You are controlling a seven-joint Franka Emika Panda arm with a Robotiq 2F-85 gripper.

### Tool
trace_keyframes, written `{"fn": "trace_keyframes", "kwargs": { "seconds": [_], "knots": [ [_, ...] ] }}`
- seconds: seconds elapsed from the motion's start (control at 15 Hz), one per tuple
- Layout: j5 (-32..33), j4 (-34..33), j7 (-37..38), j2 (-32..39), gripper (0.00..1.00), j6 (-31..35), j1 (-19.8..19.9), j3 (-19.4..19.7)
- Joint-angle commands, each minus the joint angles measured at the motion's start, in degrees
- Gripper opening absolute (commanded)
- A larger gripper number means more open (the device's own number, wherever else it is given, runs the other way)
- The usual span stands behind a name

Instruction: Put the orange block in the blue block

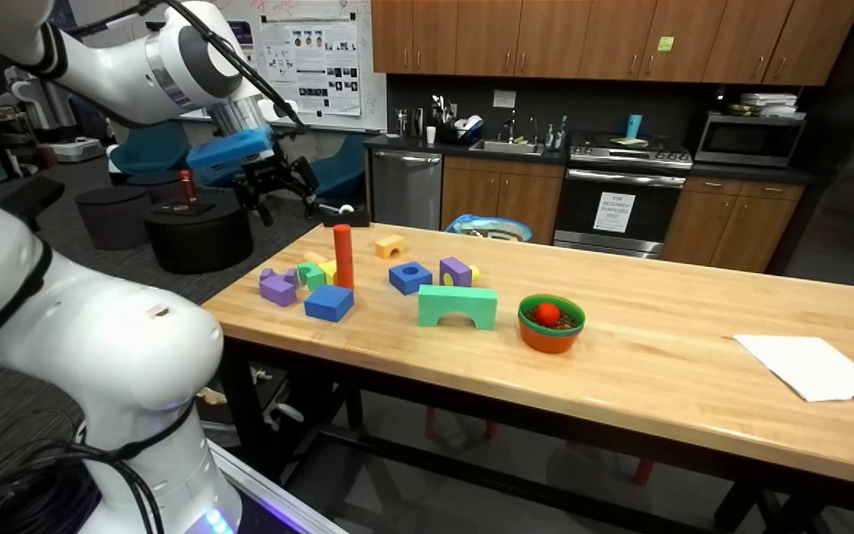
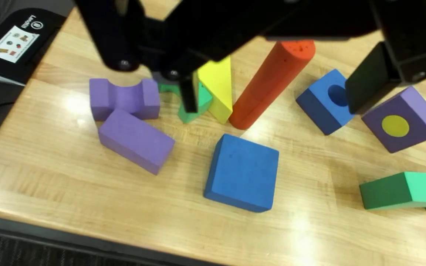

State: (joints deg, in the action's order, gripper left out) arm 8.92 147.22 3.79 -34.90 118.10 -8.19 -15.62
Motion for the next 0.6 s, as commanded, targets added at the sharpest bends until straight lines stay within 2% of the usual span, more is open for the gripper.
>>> {"fn": "trace_keyframes", "kwargs": {
  "seconds": [0.0, 0.33, 0.53],
  "knots": [
    [2.92, 0.44, -1.38, 3.22, 1.0, 6.3, 0.17, 2.01],
    [3.24, -0.29, -13.08, 7.32, 1.0, 14.45, -0.65, 8.07],
    [2.7, -1.27, -19.38, 9.31, 1.0, 16.68, -0.43, 10.98]
  ]
}}
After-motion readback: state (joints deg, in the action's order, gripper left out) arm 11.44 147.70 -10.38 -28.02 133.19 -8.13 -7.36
